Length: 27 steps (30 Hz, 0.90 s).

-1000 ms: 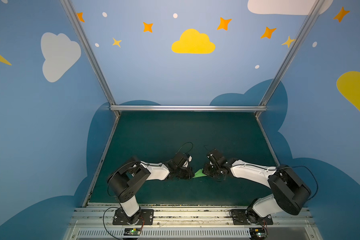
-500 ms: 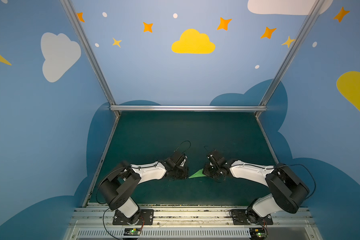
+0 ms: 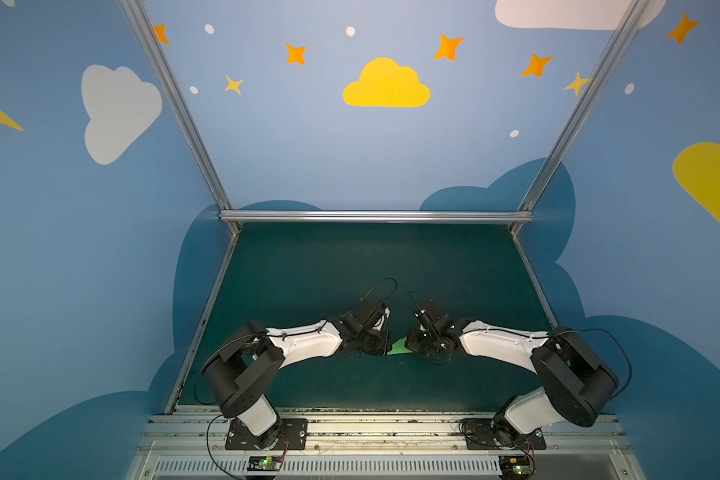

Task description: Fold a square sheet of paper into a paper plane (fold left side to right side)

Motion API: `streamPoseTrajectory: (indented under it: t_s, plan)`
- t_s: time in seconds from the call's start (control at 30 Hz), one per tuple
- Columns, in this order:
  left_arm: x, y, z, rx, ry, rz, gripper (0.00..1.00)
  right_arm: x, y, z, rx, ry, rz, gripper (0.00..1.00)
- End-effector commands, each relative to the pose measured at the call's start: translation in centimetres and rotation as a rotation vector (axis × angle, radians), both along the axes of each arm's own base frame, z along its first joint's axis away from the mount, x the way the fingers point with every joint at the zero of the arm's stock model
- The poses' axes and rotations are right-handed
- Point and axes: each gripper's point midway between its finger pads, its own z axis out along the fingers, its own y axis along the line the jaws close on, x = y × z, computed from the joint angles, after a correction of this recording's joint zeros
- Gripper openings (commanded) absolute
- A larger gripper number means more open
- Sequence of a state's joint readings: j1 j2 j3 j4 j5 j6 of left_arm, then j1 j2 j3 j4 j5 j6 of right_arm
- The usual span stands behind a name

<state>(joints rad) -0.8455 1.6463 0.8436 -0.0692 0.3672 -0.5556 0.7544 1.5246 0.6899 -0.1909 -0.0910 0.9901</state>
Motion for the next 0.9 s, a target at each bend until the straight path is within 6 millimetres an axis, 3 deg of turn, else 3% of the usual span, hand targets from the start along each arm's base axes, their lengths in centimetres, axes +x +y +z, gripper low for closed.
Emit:
streamPoseTrajectory:
  t_s: [0.0,0.33,0.87]
  plan:
    - [-0.4,-0.5,-0.7,0.020,0.011,-0.034,0.04,-2.3,-2.2,-3.4,-0.108,0.100,0.001,0.00]
    - [-0.2,0.2,-2.4,0.076,0.007,-0.035,0.04,-2.4,-2.3,-3.4,-0.114,0.103,0.006,0.00]
    - [-0.4,2.9,-5.0,0.138,0.029,0.014,0.03,-2.8,-2.7,-3.7,-0.128,0.109,0.009,0.00]
